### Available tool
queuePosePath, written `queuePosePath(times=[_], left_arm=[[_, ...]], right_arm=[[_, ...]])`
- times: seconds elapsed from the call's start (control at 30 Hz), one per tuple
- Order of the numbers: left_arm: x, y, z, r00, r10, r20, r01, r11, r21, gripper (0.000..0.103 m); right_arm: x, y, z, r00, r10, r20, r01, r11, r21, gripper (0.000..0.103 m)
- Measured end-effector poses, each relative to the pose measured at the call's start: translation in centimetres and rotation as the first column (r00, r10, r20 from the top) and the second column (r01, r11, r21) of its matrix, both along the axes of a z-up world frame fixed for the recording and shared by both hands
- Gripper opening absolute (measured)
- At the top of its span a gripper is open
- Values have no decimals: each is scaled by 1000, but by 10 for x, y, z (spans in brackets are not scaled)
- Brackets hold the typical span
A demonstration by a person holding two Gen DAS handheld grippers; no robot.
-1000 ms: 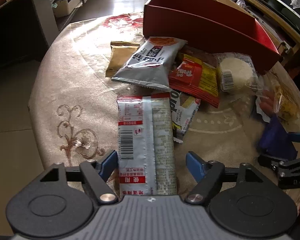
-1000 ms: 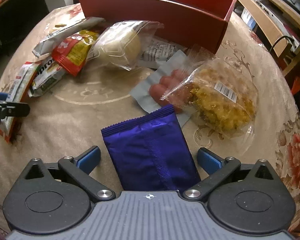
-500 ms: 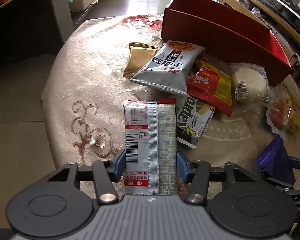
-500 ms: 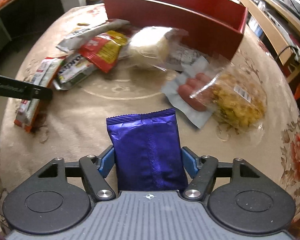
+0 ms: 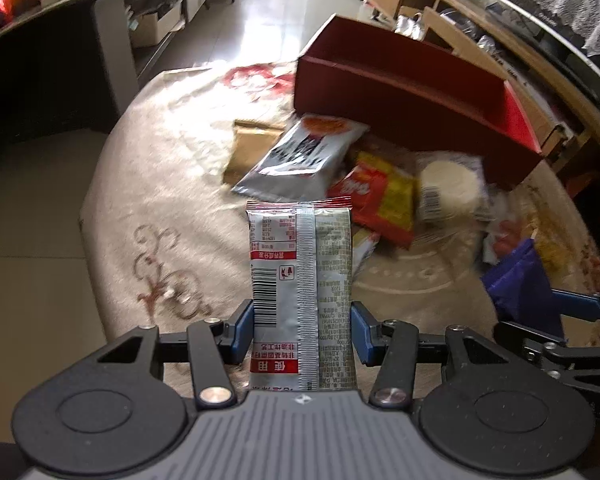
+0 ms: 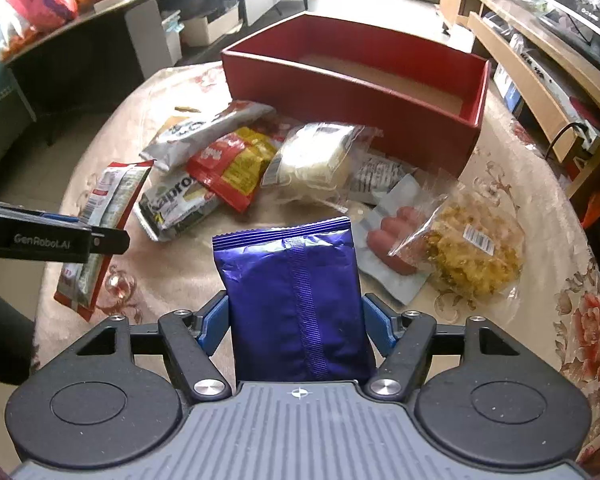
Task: Organize snacks
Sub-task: 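Carry both packs into the red box and open both grippers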
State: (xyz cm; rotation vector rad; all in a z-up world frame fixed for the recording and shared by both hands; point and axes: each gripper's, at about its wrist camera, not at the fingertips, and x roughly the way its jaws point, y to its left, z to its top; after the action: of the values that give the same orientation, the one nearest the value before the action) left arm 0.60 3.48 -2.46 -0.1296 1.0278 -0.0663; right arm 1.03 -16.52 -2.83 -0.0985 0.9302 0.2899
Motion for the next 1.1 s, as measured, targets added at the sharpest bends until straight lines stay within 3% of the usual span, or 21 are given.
queuePosePath(times=[0.6, 1.1], left_arm=[[58, -36, 35, 991, -57, 122, 58, 998, -8, 49], [144, -70, 59, 975, -68, 212, 65, 998, 22, 49]], right_arm=[[42, -21, 29, 984, -152, 89, 144, 986, 84, 75], [114, -45, 48, 951, -280, 134, 258, 953, 162, 75]])
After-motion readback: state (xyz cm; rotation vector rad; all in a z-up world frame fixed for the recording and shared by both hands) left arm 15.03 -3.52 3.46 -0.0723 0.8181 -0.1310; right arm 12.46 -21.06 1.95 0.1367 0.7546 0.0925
